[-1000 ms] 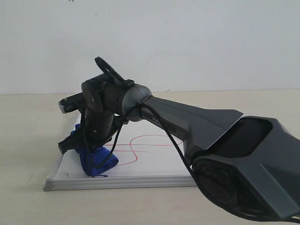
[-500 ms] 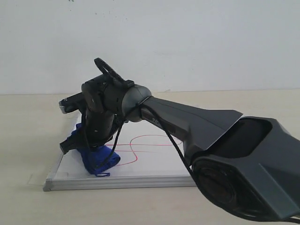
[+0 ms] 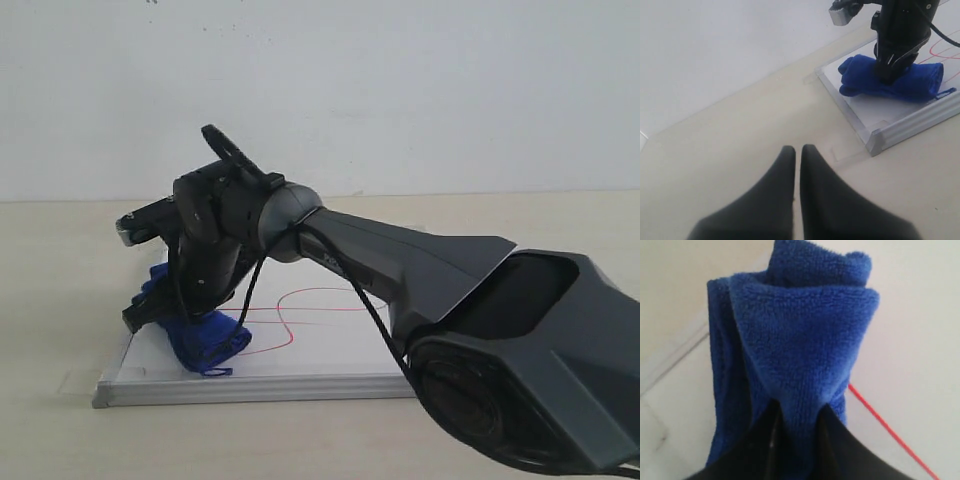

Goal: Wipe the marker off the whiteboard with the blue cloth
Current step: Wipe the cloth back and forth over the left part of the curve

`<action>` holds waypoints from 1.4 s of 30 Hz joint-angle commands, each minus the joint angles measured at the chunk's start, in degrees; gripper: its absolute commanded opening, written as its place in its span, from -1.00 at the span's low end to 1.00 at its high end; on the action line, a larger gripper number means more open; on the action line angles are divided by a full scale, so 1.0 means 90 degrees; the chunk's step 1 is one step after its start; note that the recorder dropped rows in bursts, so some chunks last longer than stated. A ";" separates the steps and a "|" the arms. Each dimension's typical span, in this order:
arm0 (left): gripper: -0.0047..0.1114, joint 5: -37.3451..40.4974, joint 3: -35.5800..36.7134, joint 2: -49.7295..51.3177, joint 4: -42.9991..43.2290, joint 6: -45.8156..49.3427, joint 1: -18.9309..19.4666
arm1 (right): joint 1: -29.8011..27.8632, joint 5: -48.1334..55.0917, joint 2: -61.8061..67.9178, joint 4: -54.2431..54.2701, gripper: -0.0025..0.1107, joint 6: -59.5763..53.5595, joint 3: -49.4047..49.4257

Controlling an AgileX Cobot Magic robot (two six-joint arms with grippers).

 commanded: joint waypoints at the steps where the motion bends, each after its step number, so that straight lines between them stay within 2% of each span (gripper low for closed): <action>1: -0.85 -0.0016 0.0019 -0.0019 -0.0010 0.0033 0.0016 | -0.0129 0.0260 0.0115 -0.0903 -0.96 0.0524 0.0081; 4: -0.85 -0.0016 0.0019 -0.0019 -0.0010 0.0033 0.0016 | -0.0129 0.0089 0.0115 0.0229 -0.96 -0.0216 0.0081; 6: -0.85 -0.0016 0.0019 -0.0019 -0.0010 0.0033 0.0016 | -0.0129 -0.0021 0.0115 0.1295 -0.96 -0.1216 0.0081; 9: -0.85 -0.0016 0.0019 -0.0019 -0.0010 0.0033 0.0016 | -0.0129 -0.0067 0.0115 0.2281 -0.96 -0.2492 0.0081; 11: -0.85 -0.0016 0.0019 -0.0019 -0.0010 0.0033 0.0016 | -0.0129 -0.0131 0.0115 0.2179 -0.96 -0.2533 0.0081; 13: -0.85 -0.0016 0.0019 -0.0019 -0.0010 0.0033 0.0016 | -0.0129 -0.0265 0.0115 0.1629 -0.96 -0.1998 0.0081; 18: -0.85 -0.0016 0.0019 -0.0019 -0.0010 0.0033 0.0016 | -0.0129 -0.0361 0.0115 -0.0900 -0.96 0.0819 0.0081; 22: -0.85 -0.0016 0.0019 -0.0019 -0.0010 0.0033 0.0016 | -0.0129 -0.0234 0.0115 -0.1849 -0.96 0.1579 0.0081; 27: -0.85 -0.0016 0.0019 -0.0019 -0.0010 0.0033 0.0016 | -0.0191 -0.0357 0.0115 -0.1786 -0.96 0.1835 0.0081; 29: -0.85 -0.0016 0.0019 -0.0019 -0.0010 0.0033 0.0016 | -0.0191 -0.0514 0.0115 -0.1355 -0.96 0.1406 0.0081; 34: -0.85 -0.0016 0.0019 -0.0019 -0.0010 0.0033 0.0016 | -0.0191 -0.0760 0.0140 0.1079 -0.96 -0.1095 0.0081; 37: -0.85 -0.0016 0.0019 -0.0019 -0.0010 0.0033 0.0016 | -0.0191 -0.0743 0.0183 0.1728 -0.96 -0.2311 0.0081; 40: -0.85 -0.0016 0.0019 -0.0019 -0.0010 0.0033 0.0016 | -0.0201 -0.0729 0.0183 0.0913 -0.96 -0.1569 0.0081; 42: -0.85 -0.0016 0.0019 -0.0019 -0.0010 0.0033 0.0016 | -0.0244 -0.0688 0.0183 -0.0047 -0.96 -0.0056 0.0081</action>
